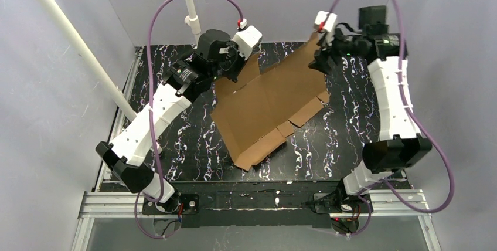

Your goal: Fold the paper box

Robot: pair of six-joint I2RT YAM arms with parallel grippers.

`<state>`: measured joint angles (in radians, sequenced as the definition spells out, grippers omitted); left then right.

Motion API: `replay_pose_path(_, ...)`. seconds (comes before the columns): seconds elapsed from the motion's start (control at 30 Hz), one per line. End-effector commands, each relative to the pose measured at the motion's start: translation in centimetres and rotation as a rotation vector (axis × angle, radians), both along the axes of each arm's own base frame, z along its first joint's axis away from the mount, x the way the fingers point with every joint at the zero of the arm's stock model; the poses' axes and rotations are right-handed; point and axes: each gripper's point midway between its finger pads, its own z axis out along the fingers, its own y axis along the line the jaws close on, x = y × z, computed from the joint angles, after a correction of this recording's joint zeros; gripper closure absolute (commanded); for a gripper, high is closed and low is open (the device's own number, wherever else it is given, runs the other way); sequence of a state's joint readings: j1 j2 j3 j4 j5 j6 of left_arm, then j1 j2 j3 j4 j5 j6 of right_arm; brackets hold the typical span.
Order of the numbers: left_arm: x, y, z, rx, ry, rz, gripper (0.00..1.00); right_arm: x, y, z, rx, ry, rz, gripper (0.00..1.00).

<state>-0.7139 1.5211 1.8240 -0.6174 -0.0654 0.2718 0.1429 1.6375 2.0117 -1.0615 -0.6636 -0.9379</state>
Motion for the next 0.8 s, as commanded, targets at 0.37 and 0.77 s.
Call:
replay_pose_path(0.37,-2.9,3.7,5.4,-0.187,-0.13,0.089,1.0,-2.9,-5.2,-5.3,0.695,0.31,-0.299,0.02)
replay_pose_path(0.77,-3.2,2.7,6.0,-0.383,-0.065,0.142,1.0,-4.2,-7.6,-13.7,1.138,0.453,-0.759,0.02)
